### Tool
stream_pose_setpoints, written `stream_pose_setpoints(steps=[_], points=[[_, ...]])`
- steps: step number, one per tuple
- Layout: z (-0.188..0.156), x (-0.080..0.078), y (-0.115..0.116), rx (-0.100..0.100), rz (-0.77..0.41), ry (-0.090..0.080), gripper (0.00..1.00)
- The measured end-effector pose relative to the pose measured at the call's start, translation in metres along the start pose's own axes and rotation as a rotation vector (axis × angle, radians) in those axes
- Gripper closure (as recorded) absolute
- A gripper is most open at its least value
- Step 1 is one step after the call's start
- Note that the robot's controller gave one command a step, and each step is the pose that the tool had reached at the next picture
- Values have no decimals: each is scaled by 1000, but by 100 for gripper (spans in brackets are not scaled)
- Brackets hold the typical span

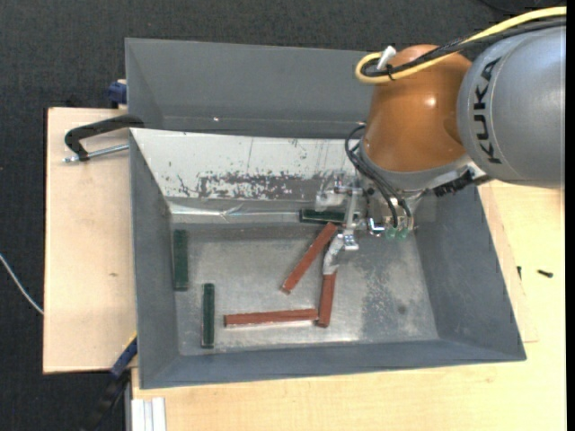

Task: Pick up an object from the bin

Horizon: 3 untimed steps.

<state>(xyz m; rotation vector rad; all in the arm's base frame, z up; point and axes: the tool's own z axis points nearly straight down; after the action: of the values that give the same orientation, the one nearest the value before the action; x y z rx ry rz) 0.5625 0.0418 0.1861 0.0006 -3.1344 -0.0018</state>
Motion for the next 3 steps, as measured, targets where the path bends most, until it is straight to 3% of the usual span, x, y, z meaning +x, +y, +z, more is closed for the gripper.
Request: stream_pose_setpoints(steps=[1,2,3], points=[[-5,-2,0,0,1,-9,0],[31,-11,-15,0,-82,-14,0],[104,-15,-52,2,-332,-34,100]])
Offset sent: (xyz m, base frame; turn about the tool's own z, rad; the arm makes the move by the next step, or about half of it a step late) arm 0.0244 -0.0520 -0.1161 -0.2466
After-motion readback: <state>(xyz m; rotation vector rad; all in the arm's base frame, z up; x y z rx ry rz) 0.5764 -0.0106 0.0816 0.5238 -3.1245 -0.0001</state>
